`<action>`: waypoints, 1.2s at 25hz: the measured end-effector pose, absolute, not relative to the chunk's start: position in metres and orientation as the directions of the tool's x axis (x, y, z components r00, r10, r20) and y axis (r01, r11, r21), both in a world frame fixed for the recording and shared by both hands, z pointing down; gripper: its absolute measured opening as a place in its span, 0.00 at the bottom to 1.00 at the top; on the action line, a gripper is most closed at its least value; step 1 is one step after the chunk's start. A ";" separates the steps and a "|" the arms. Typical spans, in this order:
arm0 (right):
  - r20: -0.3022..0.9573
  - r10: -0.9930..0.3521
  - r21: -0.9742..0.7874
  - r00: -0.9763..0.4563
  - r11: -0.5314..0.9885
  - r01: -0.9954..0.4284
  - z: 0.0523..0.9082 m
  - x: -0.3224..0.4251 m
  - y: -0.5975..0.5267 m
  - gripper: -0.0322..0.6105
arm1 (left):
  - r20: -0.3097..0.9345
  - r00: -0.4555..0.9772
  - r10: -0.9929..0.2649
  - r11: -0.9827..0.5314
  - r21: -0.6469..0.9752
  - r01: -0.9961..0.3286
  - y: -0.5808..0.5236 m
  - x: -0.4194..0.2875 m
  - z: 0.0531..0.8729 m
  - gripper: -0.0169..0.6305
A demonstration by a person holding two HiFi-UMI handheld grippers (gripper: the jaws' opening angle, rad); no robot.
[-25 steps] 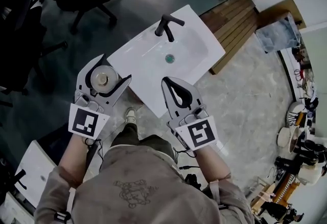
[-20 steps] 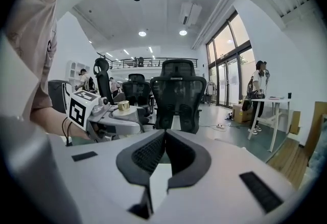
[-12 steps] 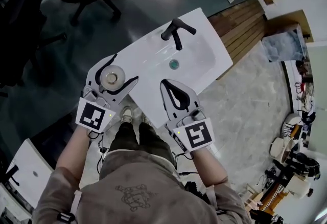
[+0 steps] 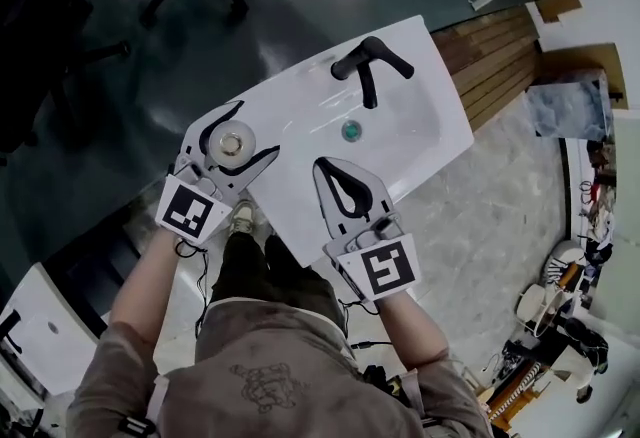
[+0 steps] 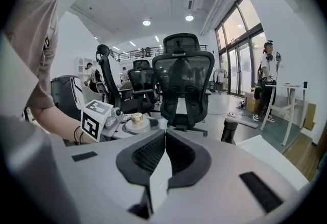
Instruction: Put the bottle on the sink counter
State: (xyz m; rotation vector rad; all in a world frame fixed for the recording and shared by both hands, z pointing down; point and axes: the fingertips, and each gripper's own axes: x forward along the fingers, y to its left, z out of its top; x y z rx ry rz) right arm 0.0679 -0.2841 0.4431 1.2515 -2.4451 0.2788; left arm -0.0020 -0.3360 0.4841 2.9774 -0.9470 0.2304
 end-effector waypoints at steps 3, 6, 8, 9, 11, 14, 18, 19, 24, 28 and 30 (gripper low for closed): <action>0.404 -0.730 -0.015 -0.551 0.597 -0.802 0.457 0.063 -0.292 0.10 | 0.148 0.816 -0.559 -0.828 -0.051 -0.558 -0.340 0.001 0.503 0.56; 0.403 -0.726 -0.013 -0.558 0.605 -0.796 0.469 0.062 -0.298 0.10 | 0.168 0.823 -0.543 -0.839 -0.064 -0.540 -0.341 0.006 0.524 0.56; 0.415 -0.719 -0.016 -0.557 0.607 -0.795 0.478 0.063 -0.299 0.10 | 0.182 0.826 -0.534 -0.844 -0.062 -0.532 -0.341 0.008 0.536 0.56; 0.418 -0.717 -0.018 -0.558 0.607 -0.794 0.482 0.063 -0.299 0.10 | 0.189 0.827 -0.529 -0.847 -0.063 -0.528 -0.341 0.009 0.542 0.56; 0.407 -0.713 -0.039 -0.571 0.611 -0.791 0.488 0.062 -0.298 0.10 | 0.202 0.831 -0.518 -0.854 -0.070 -0.516 -0.340 0.011 0.552 0.56; 0.404 -0.708 -0.055 -0.579 0.614 -0.788 0.497 0.061 -0.297 0.10 | 0.224 0.837 -0.499 -0.866 -0.078 -0.495 -0.339 0.014 0.566 0.56; 0.426 -0.705 -0.048 -0.566 0.608 -0.793 0.506 0.067 -0.299 0.10 | 0.261 0.834 -0.486 -0.872 -0.085 -0.482 -0.341 0.016 0.584 0.56; 0.438 -0.704 -0.039 -0.559 0.606 -0.794 0.508 0.070 -0.300 0.10 | 0.267 0.831 -0.488 -0.871 -0.085 -0.484 -0.342 0.015 0.587 0.56; 0.443 -0.699 -0.046 -0.561 0.608 -0.793 0.514 0.071 -0.301 0.10 | 0.302 0.819 -0.488 -0.869 -0.083 -0.488 -0.345 0.016 0.597 0.56; 0.451 -0.699 -0.055 -0.555 0.599 -0.799 0.516 0.072 -0.306 0.10 | 0.355 0.803 -0.478 -0.875 -0.119 -0.468 -0.344 0.018 0.604 0.56; 0.444 -0.700 -0.064 -0.560 0.598 -0.799 0.516 0.071 -0.307 0.10 | 0.364 0.799 -0.479 -0.873 -0.101 -0.477 -0.346 0.019 0.605 0.56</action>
